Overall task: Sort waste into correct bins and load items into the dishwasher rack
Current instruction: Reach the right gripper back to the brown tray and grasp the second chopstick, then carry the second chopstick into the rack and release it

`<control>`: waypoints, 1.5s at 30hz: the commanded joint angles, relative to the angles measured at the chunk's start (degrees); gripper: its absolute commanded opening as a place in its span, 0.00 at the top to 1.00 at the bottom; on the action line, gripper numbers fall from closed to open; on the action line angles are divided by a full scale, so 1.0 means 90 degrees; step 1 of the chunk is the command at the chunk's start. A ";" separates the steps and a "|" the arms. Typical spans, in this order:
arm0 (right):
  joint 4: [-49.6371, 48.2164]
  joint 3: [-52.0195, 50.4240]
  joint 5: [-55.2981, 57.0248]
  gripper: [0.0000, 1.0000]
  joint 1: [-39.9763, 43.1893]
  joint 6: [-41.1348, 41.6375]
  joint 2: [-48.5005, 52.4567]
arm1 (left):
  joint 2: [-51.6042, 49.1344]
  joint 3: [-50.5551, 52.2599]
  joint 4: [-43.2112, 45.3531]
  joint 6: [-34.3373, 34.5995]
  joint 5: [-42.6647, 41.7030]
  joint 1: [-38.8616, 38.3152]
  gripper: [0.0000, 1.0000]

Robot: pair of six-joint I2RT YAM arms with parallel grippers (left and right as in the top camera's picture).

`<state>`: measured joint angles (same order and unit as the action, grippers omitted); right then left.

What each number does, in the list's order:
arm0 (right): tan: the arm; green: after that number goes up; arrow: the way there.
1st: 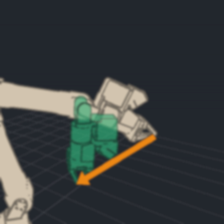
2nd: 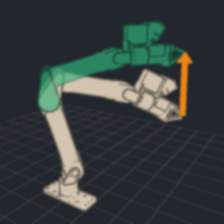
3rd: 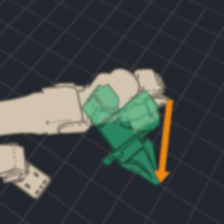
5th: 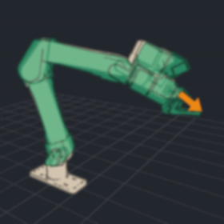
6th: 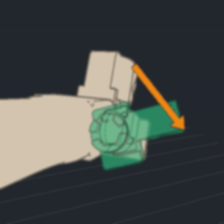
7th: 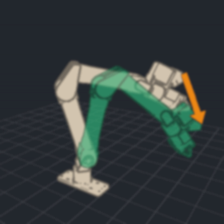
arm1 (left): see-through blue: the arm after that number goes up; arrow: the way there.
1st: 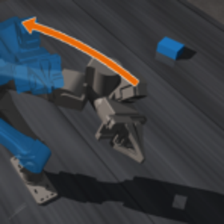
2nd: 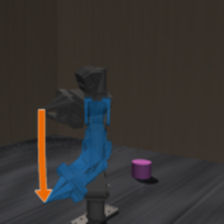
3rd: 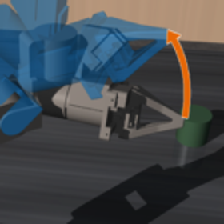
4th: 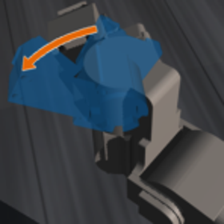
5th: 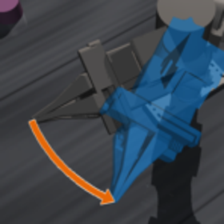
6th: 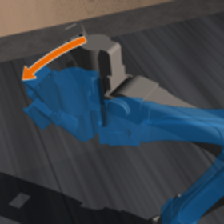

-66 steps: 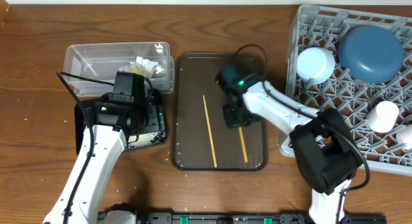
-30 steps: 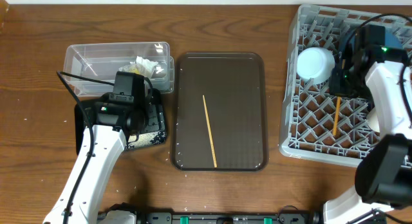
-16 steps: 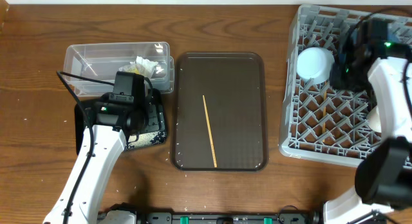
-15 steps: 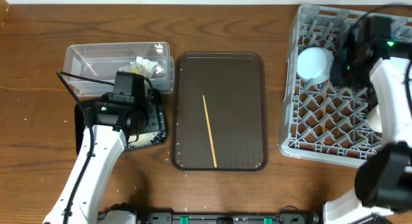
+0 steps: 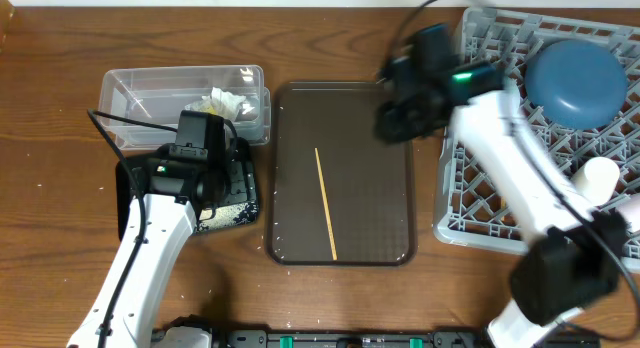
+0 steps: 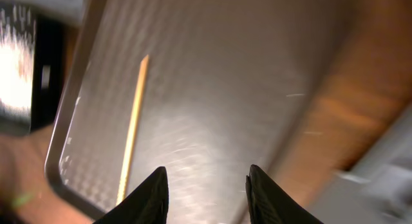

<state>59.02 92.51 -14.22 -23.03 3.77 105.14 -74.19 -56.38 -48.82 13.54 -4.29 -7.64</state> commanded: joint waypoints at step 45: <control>0.0656 0.0447 0.1557 0.99 0.2059 -0.0121 -0.0634 | 0.0029 0.0005 0.0005 0.0039 0.0032 0.0027 0.20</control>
<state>63.77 97.01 -1.76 -7.81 7.35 98.43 -74.19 -56.38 -48.80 13.54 -4.29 -7.64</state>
